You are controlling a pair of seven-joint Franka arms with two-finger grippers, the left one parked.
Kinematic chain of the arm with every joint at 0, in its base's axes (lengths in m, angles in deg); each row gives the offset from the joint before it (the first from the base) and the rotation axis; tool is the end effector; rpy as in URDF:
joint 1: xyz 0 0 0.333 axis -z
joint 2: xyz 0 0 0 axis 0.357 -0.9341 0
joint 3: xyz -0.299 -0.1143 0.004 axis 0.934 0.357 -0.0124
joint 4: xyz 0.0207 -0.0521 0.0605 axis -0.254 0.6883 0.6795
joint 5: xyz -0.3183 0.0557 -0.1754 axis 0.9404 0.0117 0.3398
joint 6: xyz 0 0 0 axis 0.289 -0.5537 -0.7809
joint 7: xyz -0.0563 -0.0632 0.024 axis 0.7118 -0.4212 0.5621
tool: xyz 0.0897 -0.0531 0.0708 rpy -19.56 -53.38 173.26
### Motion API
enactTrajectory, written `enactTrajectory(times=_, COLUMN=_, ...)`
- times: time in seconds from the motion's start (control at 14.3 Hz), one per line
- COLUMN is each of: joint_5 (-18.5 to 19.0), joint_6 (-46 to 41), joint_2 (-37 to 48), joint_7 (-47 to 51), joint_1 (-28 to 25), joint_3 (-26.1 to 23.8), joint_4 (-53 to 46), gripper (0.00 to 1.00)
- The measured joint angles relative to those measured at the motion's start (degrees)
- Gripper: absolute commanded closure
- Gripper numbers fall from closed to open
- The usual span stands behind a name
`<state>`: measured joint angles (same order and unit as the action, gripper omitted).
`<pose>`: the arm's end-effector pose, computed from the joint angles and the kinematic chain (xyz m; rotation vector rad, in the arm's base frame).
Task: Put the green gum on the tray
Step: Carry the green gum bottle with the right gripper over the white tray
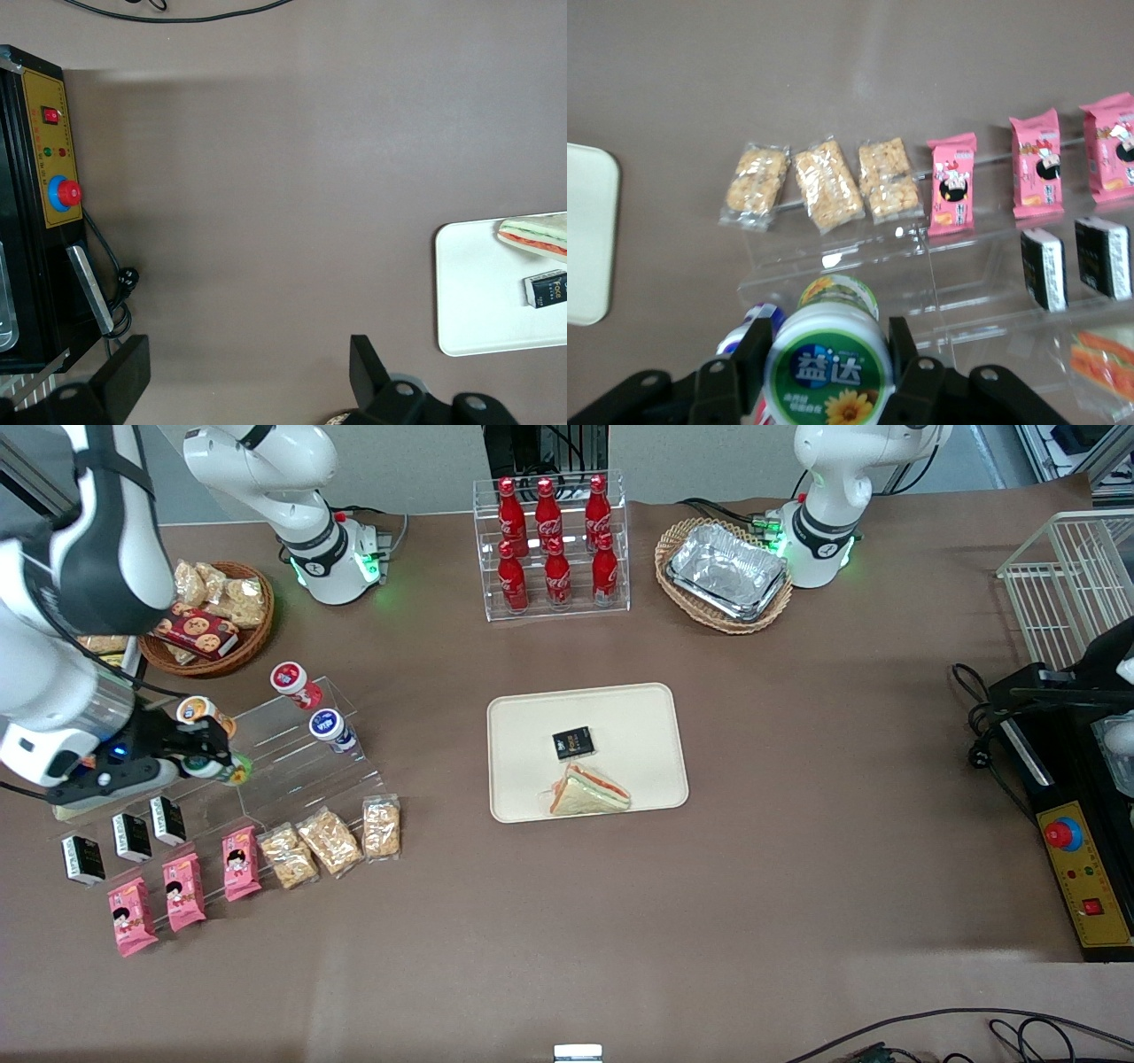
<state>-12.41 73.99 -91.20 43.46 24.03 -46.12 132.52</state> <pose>0.5468 0.0058 0.5046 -3.0765 -0.3466 0.0106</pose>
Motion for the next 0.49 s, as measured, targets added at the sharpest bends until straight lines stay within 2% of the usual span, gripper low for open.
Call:
enactTrajectory(times=0.28, joint_5=-2.4, joint_6=-13.3, joint_2=-0.2, joint_7=7.2, joint_1=-1.0, joint_3=-0.4, joint_4=-11.1, gripper=0.93)
enactTrajectory(times=0.49, joint_5=-4.3, joint_6=-15.7, joint_2=-0.3, joint_7=18.3, joint_1=-5.1, joint_3=-1.2, joint_4=-13.3, gripper=0.92)
